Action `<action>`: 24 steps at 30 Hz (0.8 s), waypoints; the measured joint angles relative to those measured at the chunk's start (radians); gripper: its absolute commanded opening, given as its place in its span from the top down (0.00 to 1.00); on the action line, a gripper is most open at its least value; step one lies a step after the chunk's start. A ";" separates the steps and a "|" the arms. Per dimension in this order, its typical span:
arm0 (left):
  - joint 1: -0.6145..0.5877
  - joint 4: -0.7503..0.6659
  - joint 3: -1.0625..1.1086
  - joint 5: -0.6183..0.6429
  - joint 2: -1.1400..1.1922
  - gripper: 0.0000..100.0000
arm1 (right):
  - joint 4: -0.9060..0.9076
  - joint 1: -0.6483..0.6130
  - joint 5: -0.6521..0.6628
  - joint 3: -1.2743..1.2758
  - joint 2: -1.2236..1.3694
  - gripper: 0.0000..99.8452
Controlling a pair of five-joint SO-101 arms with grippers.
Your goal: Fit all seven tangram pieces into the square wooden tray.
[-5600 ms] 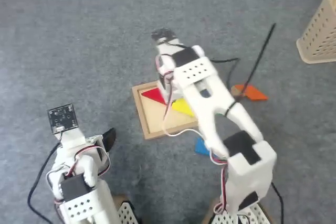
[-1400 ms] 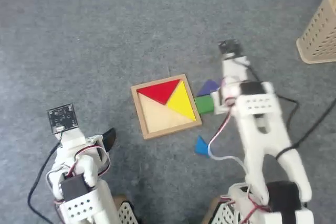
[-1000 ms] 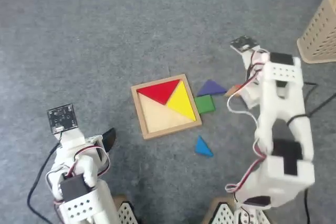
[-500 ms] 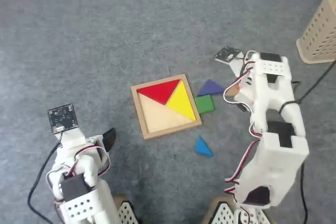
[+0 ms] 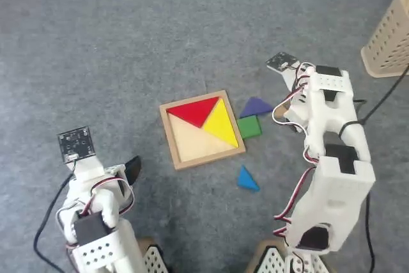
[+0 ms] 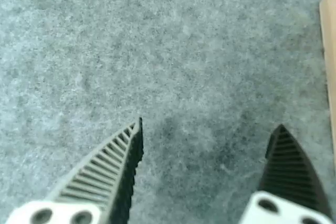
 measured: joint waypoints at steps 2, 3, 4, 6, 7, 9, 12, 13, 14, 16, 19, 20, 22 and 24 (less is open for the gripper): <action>0.000 0.000 0.000 0.000 0.000 0.65 | 0.000 0.000 -0.031 0.000 0.000 0.95; 0.000 0.000 0.000 0.000 0.000 0.65 | 0.000 0.000 -0.048 0.000 0.000 0.95; 0.000 0.000 0.000 0.000 0.000 0.65 | 0.000 0.002 -0.063 0.000 0.000 0.95; 0.000 0.000 0.000 0.000 0.000 0.65 | 0.000 0.002 -0.095 0.000 0.000 0.95; 0.000 0.000 0.000 0.000 0.000 0.65 | 0.000 0.011 -0.115 0.000 -0.008 0.95; 0.000 0.000 0.000 0.000 0.000 0.65 | 0.000 0.032 -0.147 0.000 -0.038 0.95; 0.000 0.000 0.000 0.000 0.000 0.65 | 0.031 0.058 -0.173 0.000 -0.126 0.95; 0.000 0.000 0.000 0.000 0.000 0.65 | 0.057 0.058 -0.176 0.000 -0.155 0.96; 0.000 0.000 0.000 0.000 0.000 0.65 | 0.084 0.052 -0.180 0.000 -0.181 0.96; 0.000 0.000 0.000 0.000 0.000 0.65 | 0.124 0.031 -0.190 0.000 -0.238 0.99; 0.000 0.000 0.000 0.000 0.000 0.65 | 0.170 -0.048 -0.238 0.000 -0.304 0.99; 0.000 0.000 0.000 0.000 0.000 0.65 | 0.183 -0.077 -0.259 0.000 -0.322 0.99; 0.000 0.000 0.000 0.000 0.000 0.65 | 0.212 -0.153 -0.295 0.000 -0.356 0.99; 0.000 0.000 0.000 0.000 0.000 0.65 | 0.233 -0.236 -0.325 0.000 -0.385 0.99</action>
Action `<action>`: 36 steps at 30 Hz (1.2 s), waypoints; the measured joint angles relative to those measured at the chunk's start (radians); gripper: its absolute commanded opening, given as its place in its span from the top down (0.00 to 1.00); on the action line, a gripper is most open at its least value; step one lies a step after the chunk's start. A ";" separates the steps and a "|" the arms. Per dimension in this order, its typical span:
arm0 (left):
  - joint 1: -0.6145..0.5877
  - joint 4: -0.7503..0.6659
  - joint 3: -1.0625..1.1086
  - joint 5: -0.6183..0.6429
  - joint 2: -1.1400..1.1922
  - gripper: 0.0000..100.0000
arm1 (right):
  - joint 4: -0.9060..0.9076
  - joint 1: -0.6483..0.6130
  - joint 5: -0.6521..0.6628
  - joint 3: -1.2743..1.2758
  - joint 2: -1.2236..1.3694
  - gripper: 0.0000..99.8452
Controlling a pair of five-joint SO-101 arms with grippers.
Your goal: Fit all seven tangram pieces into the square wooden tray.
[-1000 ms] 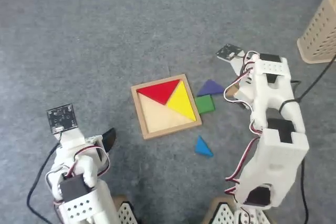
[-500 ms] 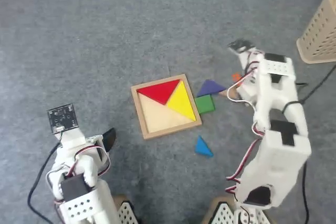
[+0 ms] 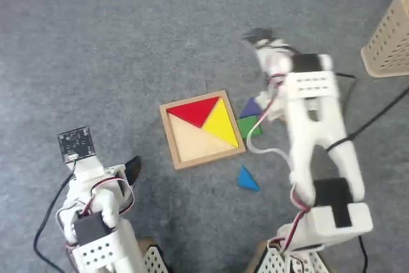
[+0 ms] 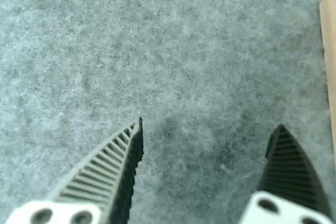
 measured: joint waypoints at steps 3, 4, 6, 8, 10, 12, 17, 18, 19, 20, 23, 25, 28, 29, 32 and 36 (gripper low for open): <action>0.000 0.000 0.000 0.000 0.000 0.65 | 0.008 -0.055 -0.051 0.000 -0.021 0.94; 0.000 0.000 0.000 0.000 0.000 0.65 | 0.008 -0.054 -0.064 0.000 -0.021 0.92; 0.000 0.000 0.000 0.000 0.000 0.65 | 0.008 -0.037 -0.086 0.000 -0.021 0.87; 0.000 0.000 0.000 0.000 0.000 0.65 | -0.002 -0.014 -0.107 0.000 -0.021 0.86; 0.000 0.000 0.000 0.000 0.000 0.65 | -0.014 -0.005 -0.130 0.000 -0.009 0.88; 0.000 0.000 0.000 0.000 0.000 0.65 | -0.014 -0.031 -0.150 0.000 0.012 0.89; 0.000 0.000 0.000 0.000 0.000 0.65 | -0.044 -0.201 -0.189 0.038 0.031 0.88; 0.000 0.000 0.000 0.000 0.000 0.65 | -0.058 -0.241 -0.193 0.055 0.031 0.87; 0.000 0.000 0.000 0.000 0.000 0.65 | -0.077 -0.279 -0.201 0.080 0.031 0.87; 0.000 0.000 0.000 0.000 0.000 0.65 | -0.103 -0.311 -0.207 0.103 0.031 0.87; 0.000 0.000 0.000 0.000 0.000 0.65 | -0.201 -0.370 -0.215 0.192 0.031 0.86; 0.000 0.000 0.000 0.000 0.000 0.65 | -0.272 -0.390 -0.216 0.259 0.031 0.86; 0.000 0.000 0.000 0.000 0.000 0.65 | -0.351 -0.427 -0.216 0.336 0.031 0.87; 0.000 0.000 0.000 0.000 0.000 0.65 | -0.368 -0.436 -0.216 0.348 0.031 0.87; 0.000 0.000 0.000 0.000 0.000 0.65 | -0.393 -0.442 -0.222 0.364 0.031 0.87; 0.000 0.000 0.000 0.000 0.000 0.65 | -0.396 -0.443 -0.226 0.379 0.031 0.87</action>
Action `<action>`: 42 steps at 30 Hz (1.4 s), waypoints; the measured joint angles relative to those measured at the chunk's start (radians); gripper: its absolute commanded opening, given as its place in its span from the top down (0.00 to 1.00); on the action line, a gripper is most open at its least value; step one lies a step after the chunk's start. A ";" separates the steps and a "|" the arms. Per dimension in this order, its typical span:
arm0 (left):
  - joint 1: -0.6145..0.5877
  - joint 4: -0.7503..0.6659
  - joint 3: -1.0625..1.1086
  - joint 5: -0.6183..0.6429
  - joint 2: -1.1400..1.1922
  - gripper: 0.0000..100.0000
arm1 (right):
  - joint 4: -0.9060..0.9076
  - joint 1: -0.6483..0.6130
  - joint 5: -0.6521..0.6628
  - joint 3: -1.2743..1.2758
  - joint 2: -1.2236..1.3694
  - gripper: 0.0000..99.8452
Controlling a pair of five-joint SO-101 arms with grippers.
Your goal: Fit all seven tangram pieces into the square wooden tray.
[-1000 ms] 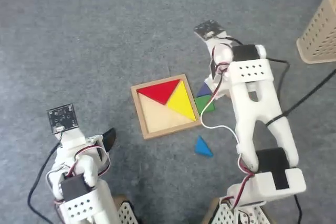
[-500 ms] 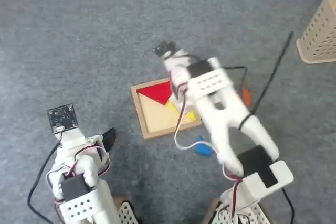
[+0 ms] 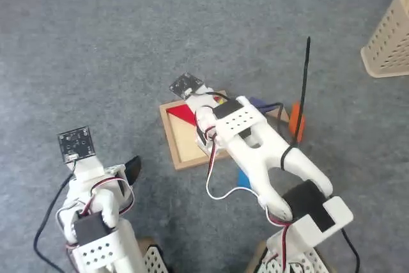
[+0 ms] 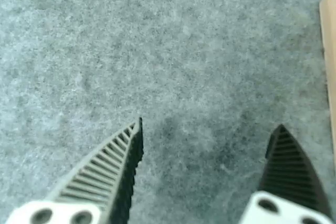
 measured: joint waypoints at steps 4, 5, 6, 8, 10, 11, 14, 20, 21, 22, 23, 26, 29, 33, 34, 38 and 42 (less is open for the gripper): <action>0.000 0.000 0.000 0.000 0.000 0.65 | -0.009 -0.002 -0.014 0.063 0.000 0.87; 0.000 0.000 0.000 0.000 0.000 0.65 | -0.012 -0.002 -0.017 0.069 0.000 0.87; 0.000 0.000 0.000 0.000 0.000 0.65 | -0.017 -0.002 -0.017 0.075 -0.002 0.87; 0.000 0.000 0.000 0.000 0.000 0.65 | -0.029 -0.002 -0.017 0.089 -0.003 0.90; 0.000 0.000 0.000 0.000 0.000 0.65 | -0.035 0.000 -0.020 0.100 -0.006 0.95; 0.000 0.000 0.000 0.000 0.000 0.65 | -0.037 0.000 -0.020 0.101 -0.008 0.97; 0.000 0.000 0.000 0.000 0.000 0.65 | -0.038 0.002 -0.038 0.123 -0.021 0.99; 0.000 0.000 0.000 0.000 0.000 0.65 | -0.023 0.002 -0.078 0.138 -0.037 0.99; 0.000 0.000 0.000 0.000 0.000 0.65 | -0.014 0.002 -0.080 0.140 -0.043 0.99; 0.000 0.000 0.000 0.000 0.000 0.65 | -0.003 0.000 -0.081 0.144 -0.051 0.99; 0.000 0.000 0.000 0.000 0.000 0.65 | 0.012 0.000 -0.083 0.155 -0.061 0.99; 0.000 0.000 0.000 0.000 0.000 0.65 | 0.046 -0.003 -0.083 0.183 -0.097 0.99; 0.000 0.000 0.000 0.000 0.000 0.65 | 0.054 0.000 -0.083 0.215 -0.141 0.99; 0.000 0.000 0.000 0.000 0.000 0.65 | 0.060 0.048 -0.083 0.215 -0.216 0.99; 0.000 0.000 0.000 0.000 0.000 0.65 | 0.061 0.068 -0.083 0.215 -0.232 0.99; 0.000 0.000 0.000 0.000 0.000 0.65 | 0.060 0.115 -0.083 0.215 -0.262 0.99; 0.000 0.000 0.000 0.000 0.000 0.65 | 0.052 0.114 -0.083 0.199 -0.239 0.99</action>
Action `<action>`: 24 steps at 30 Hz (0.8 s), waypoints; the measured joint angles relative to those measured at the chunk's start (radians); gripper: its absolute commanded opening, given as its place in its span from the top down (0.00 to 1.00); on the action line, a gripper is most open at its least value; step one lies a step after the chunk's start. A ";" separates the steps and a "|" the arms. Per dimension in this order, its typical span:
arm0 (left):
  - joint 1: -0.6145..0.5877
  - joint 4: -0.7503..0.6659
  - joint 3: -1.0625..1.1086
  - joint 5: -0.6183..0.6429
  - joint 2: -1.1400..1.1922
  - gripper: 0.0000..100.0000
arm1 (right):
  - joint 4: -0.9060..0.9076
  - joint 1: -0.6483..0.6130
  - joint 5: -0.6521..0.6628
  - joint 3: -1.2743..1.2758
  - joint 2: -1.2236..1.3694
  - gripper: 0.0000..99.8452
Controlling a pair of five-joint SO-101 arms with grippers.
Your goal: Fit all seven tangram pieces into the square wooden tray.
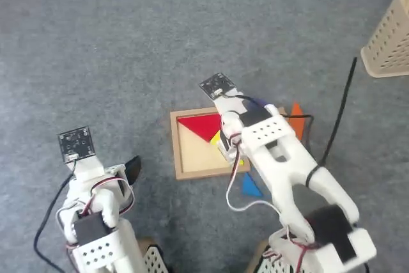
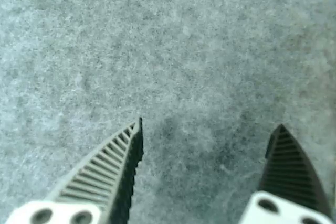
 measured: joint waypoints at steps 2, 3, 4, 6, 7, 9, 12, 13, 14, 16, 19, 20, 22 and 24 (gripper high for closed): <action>0.000 0.000 0.000 0.000 0.000 0.65 | 0.000 0.008 0.000 -0.032 0.060 0.99; 0.000 0.000 0.000 0.000 0.000 0.65 | 0.000 0.009 0.000 -0.055 0.098 0.99; 0.000 0.000 0.000 0.000 0.000 0.65 | 0.000 0.008 0.000 -0.078 0.133 0.99; 0.000 0.000 0.000 0.000 0.000 0.65 | 0.000 0.003 0.000 -0.118 0.204 0.99; 0.000 0.000 0.000 0.000 0.000 0.65 | 0.000 0.003 0.000 -0.137 0.232 0.99; 0.000 0.000 0.000 0.000 0.000 0.65 | 0.000 0.009 0.000 -0.172 0.269 0.99; 0.000 0.000 0.000 0.000 0.000 0.65 | -0.003 0.011 0.000 -0.204 0.301 0.99; 0.000 0.000 0.000 0.000 0.000 0.65 | -0.008 0.009 0.000 -0.210 0.305 0.99; 0.000 0.000 0.000 0.000 0.000 0.65 | -0.009 0.008 0.000 -0.216 0.310 0.99; 0.000 0.000 0.000 0.000 0.000 0.65 | -0.009 0.006 0.000 -0.219 0.311 0.99; 0.000 0.000 0.000 0.000 0.000 0.65 | -0.011 0.026 0.000 -0.221 0.304 0.99; 0.000 0.000 0.000 0.000 0.000 0.65 | -0.006 0.040 0.000 -0.219 0.293 0.99; 0.000 0.000 0.000 0.000 0.000 0.65 | 0.025 0.077 0.000 -0.219 0.258 0.99; 0.000 0.000 0.000 0.000 0.000 0.65 | 0.069 0.110 0.000 -0.218 0.196 0.99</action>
